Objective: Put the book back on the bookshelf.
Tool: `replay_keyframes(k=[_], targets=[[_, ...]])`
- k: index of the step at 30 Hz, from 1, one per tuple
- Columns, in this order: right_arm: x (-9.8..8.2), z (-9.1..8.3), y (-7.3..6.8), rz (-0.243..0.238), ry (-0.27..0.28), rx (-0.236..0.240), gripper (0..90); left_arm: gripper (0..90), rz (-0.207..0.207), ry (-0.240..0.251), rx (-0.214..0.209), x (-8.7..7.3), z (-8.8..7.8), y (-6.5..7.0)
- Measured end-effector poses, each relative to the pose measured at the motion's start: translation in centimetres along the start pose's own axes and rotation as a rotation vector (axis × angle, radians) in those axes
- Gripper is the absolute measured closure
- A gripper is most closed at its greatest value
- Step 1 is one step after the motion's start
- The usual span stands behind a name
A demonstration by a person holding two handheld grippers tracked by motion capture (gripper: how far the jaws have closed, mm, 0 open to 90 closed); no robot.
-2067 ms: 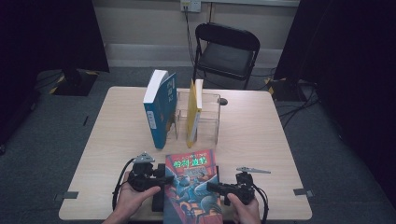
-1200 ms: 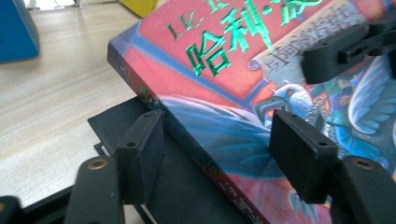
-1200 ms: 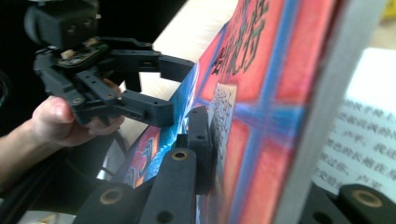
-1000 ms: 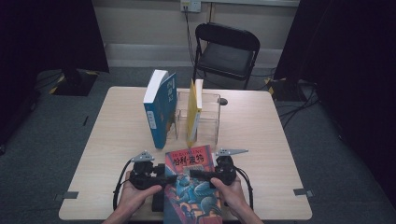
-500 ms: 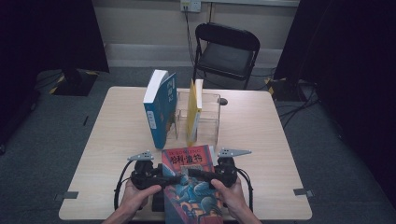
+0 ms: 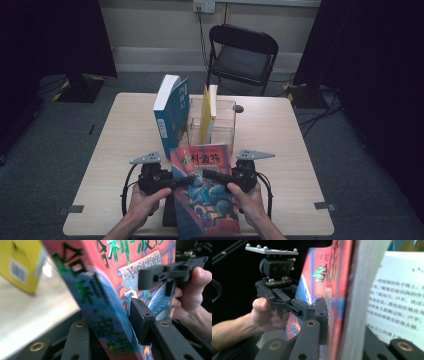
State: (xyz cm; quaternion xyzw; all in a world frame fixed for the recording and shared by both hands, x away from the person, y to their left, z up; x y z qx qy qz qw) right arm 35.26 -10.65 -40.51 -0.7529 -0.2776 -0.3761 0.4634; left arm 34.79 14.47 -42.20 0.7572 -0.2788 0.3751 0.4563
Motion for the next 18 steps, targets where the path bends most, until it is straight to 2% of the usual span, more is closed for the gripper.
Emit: replay_keyframes(k=[1,2,3,6,8,9,14,15,18], targets=[[0.0,0.0,0.0,0.0,0.0,0.0,84.9,65.3,0.0,0.0,0.0,0.0,0.0,0.0],[1.2,-0.1,-0.5,-0.028,0.017,-0.007,85.0,66.5,0.039,0.043,0.017,1.3,-0.6,0.5],[1.9,-0.2,-0.8,-0.046,0.031,-0.01,85.2,67.7,0.064,0.057,0.029,1.8,-0.8,0.7],[3.4,-0.5,-1.5,-0.087,0.067,-0.021,84.7,71.5,0.178,0.097,0.077,3.5,-1.4,1.8],[3.9,-0.7,-1.8,-0.099,0.087,-0.011,82.9,74.4,0.228,0.116,0.086,3.9,-1.6,2.3],[3.9,-0.8,-1.9,-0.106,0.092,-0.005,81.8,74.5,0.29,0.109,0.107,3.8,-1.7,2.7],[2.7,-1.7,-2.1,-0.123,0.094,0.014,73.5,73.9,0.351,0.119,0.107,2.9,-1.7,3.9],[2.6,-2.1,-2.1,-0.123,0.103,0.001,65.6,73.7,0.353,0.122,0.107,2.8,-1.7,4.1],[2.7,-3.5,-2.1,-0.14,0.115,-0.066,53.0,73.7,0.37,0.13,0.12,2.4,-2.0,4.4]])
Point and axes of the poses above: each handheld gripper's, and its own axes: z roughly forward along the jaws, x roughly out of its top, y roughly to its right, the point moved 2 cm from there along z, roughly forward along the jaws
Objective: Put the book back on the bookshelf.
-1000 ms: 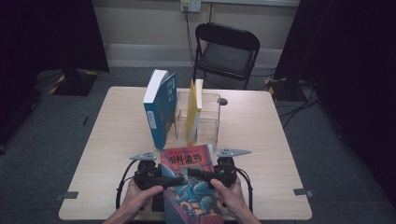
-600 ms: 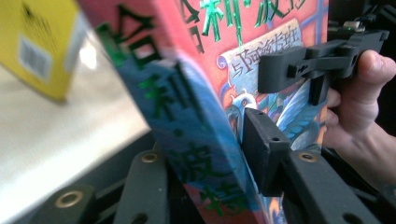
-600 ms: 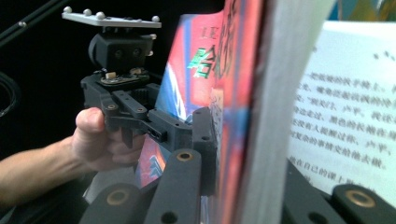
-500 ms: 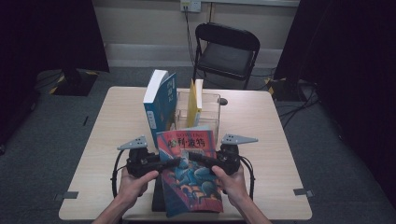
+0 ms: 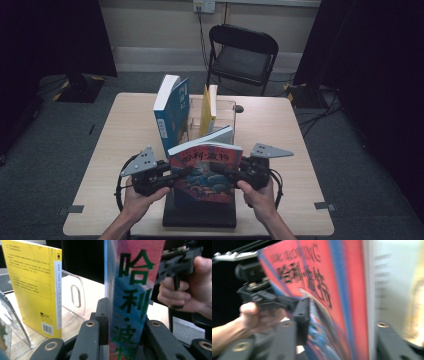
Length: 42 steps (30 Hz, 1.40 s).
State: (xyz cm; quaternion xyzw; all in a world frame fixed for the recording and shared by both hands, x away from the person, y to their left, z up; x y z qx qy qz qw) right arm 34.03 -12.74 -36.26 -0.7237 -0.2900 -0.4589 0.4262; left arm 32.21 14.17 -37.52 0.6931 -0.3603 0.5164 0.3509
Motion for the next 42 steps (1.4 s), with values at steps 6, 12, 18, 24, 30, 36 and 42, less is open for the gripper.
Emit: replay_keyframes(k=[6,12,18,24,30,36,42], targets=[[0.4,-2.2,1.7,0.006,0.024,-0.063,33.2,73.8,0.041,0.004,-0.003,-0.1,-0.1,0.8],[0.7,-0.4,2.9,0.002,0.031,-0.02,26.3,71.2,0.041,-0.001,-0.015,-0.4,0.1,1.0],[0.8,0.6,4.1,0.022,0.034,0.034,23.4,71.9,0.026,-0.013,-0.008,-0.4,-0.1,0.9],[0.9,0.9,3.5,0.006,0.022,0.028,26.8,71.1,0.014,-0.013,0.0,-0.6,0.1,0.9],[0.8,0.2,2.8,0.001,0.023,0.039,30.2,67.6,-0.008,0.001,-0.006,-1.0,1.7,1.6],[0.5,-0.5,2.6,-0.001,0.017,0.034,33.5,69.7,-0.001,0.036,-0.004,-1.2,2.0,1.5],[0.5,-0.5,2.8,-0.003,0.023,0.021,35.7,74.6,-0.026,0.028,0.067,-1.1,2.1,1.6]])
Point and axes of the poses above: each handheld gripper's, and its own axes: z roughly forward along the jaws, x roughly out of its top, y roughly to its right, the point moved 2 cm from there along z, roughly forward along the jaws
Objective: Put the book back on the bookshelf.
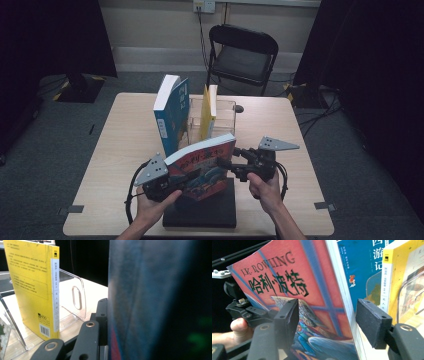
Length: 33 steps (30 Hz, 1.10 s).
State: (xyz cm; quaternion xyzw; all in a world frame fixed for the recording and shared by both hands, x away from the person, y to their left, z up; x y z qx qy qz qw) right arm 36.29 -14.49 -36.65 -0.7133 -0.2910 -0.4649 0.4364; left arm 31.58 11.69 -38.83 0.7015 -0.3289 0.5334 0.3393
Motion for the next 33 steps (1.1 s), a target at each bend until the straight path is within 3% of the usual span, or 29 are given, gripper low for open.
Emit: replay_keyframes(k=[2,6,11,12,17,20,27,33], targets=[[-0.2,0.0,0.2,0.008,-0.002,-0.009,30.6,74.7,0.006,-0.005,0.022,0.2,-0.1,0.0],[-1.2,-0.5,1.0,0.018,-0.042,-0.061,27.6,74.7,-0.054,-0.012,0.053,0.3,-0.8,-0.9],[-2.9,-2.0,2.0,0.045,-0.082,-0.116,26.9,74.8,-0.059,-0.012,0.114,0.5,-1.8,-1.9],[-3.9,-3.0,2.6,0.059,-0.108,-0.15,26.1,74.8,-0.066,-0.004,0.147,0.8,-2.4,-2.2],[-6.6,-5.4,4.4,0.09,-0.168,-0.266,23.1,74.8,-0.075,-0.005,0.189,1.7,-2.9,-2.9],[-8.1,-6.4,5.2,0.099,-0.214,-0.319,22.5,74.8,-0.078,-0.011,0.234,2.1,-2.7,-3.1],[-10.7,-7.8,6.7,0.113,-0.294,-0.39,22.1,74.8,-0.111,-0.01,0.297,2.2,-2.1,-4.3],[-11.8,-7.2,7.9,0.103,-0.368,-0.421,20.3,74.8,-0.11,0.012,0.346,3.1,-1.5,-5.1]])
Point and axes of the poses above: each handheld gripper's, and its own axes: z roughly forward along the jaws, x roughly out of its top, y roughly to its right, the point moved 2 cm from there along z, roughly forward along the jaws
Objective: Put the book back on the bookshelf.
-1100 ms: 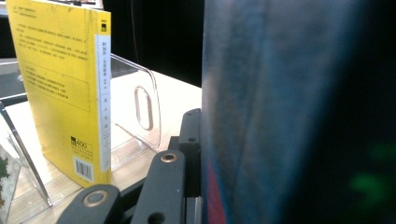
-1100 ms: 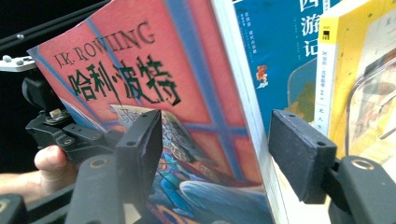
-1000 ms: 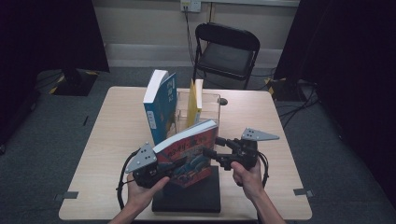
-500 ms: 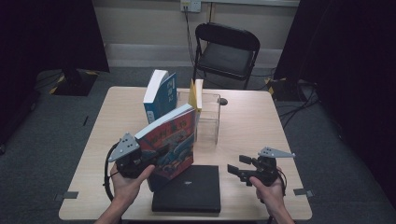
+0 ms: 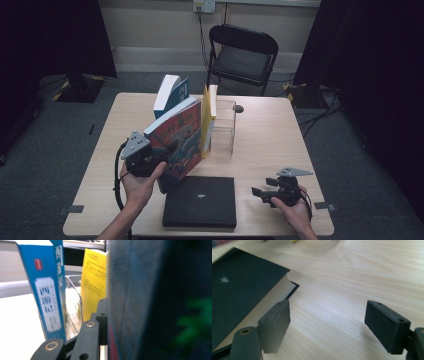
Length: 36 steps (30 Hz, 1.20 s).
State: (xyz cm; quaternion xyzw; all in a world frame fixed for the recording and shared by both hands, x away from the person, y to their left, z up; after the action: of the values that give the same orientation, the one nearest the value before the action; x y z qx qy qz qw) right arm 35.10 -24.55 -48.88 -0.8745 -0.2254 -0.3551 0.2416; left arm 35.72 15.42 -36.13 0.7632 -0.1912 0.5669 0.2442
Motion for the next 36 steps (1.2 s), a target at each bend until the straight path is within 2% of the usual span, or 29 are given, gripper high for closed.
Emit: replay_keyframes(k=[3,6,11,12,17,20,24,27,29,34,36], targets=[[-0.2,0.9,0.3,0.002,-0.044,-0.029,18.8,74.8,0.019,0.007,0.043,0.4,0.7,0.2],[-0.5,1.5,0.4,-0.023,-0.07,-0.062,21.1,74.9,0.035,0.01,0.054,0.5,1.6,0.2],[-0.7,1.7,0.2,-0.066,-0.047,-0.098,21.0,74.8,0.017,0.019,0.097,0.7,3.0,0.0],[-0.8,1.8,0.2,-0.07,-0.041,-0.103,20.6,74.8,0.0,0.021,0.105,0.7,3.4,0.0],[-1.3,2.2,-0.3,-0.154,-0.011,-0.164,19.7,74.8,-0.007,0.028,0.145,0.5,4.7,-0.2],[-1.4,2.4,-0.7,-0.189,-0.023,-0.195,18.9,74.8,-0.018,0.029,0.16,0.3,5.4,-0.5],[-1.4,2.4,-0.7,-0.188,-0.023,-0.195,18.8,74.9,-0.034,0.027,0.187,0.0,6.2,-0.7],[-1.4,2.4,-0.7,-0.187,-0.023,-0.196,18.8,74.8,-0.024,0.018,0.205,-0.3,6.9,-1.0],[-1.4,2.4,-0.7,-0.187,-0.022,-0.196,18.8,74.8,-0.032,0.016,0.211,-0.5,7.3,-1.1],[-1.4,2.4,-0.7,-0.187,-0.023,-0.196,18.8,74.8,-0.027,0.013,0.224,-0.9,8.5,-1.3],[-1.4,2.4,-0.7,-0.188,-0.022,-0.196,18.8,74.8,-0.01,0.008,0.228,-1.0,8.8,-1.2]])
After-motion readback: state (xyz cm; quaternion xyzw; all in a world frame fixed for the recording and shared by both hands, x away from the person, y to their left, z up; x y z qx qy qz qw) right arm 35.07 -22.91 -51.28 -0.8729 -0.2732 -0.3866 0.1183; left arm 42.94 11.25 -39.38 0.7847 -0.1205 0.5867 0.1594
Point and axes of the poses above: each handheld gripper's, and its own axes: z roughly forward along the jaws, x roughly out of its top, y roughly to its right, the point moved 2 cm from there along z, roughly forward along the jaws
